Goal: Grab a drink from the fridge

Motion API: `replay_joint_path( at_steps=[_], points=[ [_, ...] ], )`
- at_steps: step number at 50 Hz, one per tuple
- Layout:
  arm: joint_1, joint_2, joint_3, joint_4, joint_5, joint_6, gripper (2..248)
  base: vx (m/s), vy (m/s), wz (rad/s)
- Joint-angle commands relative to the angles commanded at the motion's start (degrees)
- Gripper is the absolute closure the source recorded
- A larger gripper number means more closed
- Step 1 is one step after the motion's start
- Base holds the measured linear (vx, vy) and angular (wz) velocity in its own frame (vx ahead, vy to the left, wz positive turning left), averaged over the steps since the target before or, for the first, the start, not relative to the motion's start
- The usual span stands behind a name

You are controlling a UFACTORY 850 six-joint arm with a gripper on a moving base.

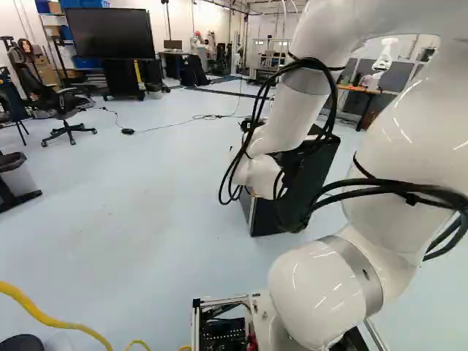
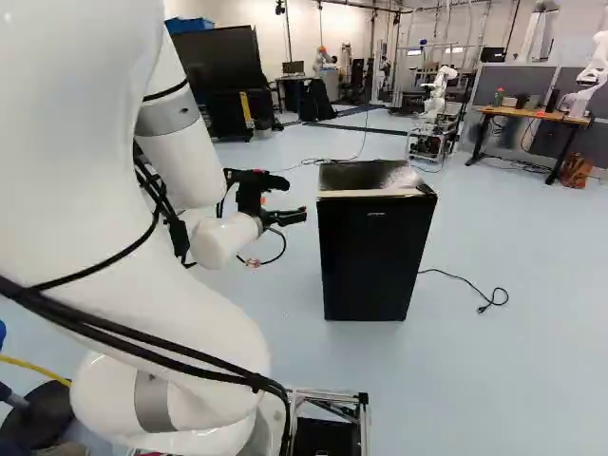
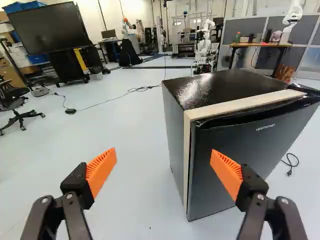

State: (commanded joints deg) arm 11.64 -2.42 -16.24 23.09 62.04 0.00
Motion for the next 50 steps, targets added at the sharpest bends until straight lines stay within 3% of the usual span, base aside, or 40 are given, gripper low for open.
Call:
replay_joint_path(
  at_steps=[20,50],
  points=[
    [1.6,-4.9,-1.8,6.6,3.8,0.0,3,0.0,0.0,0.0],
    [1.6,-12.9,-5.5,16.2,10.2,0.0,3,0.0,0.0,0.0]
  ],
)
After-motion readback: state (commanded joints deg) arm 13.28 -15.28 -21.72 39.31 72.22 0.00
